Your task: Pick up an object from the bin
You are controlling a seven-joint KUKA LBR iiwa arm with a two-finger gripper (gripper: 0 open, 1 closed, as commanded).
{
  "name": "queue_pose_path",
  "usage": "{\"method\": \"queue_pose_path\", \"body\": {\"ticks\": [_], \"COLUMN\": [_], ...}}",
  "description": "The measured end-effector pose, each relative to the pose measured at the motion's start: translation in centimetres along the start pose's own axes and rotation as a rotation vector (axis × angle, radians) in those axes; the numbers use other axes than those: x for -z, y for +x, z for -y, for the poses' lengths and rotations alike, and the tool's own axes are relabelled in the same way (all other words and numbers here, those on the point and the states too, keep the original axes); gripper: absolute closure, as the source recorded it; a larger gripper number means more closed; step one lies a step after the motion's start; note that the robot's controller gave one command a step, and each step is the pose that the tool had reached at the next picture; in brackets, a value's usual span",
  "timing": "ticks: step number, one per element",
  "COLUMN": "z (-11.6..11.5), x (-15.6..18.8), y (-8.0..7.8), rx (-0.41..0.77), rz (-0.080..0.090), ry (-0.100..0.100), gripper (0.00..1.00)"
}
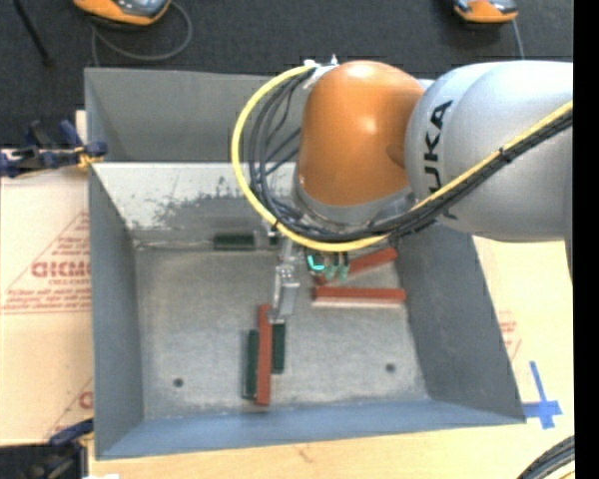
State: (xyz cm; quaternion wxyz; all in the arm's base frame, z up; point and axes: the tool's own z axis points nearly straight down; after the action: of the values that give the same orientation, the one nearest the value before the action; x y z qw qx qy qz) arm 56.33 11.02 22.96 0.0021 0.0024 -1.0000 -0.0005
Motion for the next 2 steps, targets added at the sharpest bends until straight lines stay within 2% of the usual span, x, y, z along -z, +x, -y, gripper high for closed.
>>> {"method": "queue_pose_path", "body": {"ticks": [1, 2], "z": [-0.6, 1.1], "x": [-16.1, -12.9], "y": [4.0, 4.3], "rx": [0.549, 0.799], "rz": [0.001, 0.01], "ry": [0.003, 0.004], "gripper": [0.0, 0.0]}}
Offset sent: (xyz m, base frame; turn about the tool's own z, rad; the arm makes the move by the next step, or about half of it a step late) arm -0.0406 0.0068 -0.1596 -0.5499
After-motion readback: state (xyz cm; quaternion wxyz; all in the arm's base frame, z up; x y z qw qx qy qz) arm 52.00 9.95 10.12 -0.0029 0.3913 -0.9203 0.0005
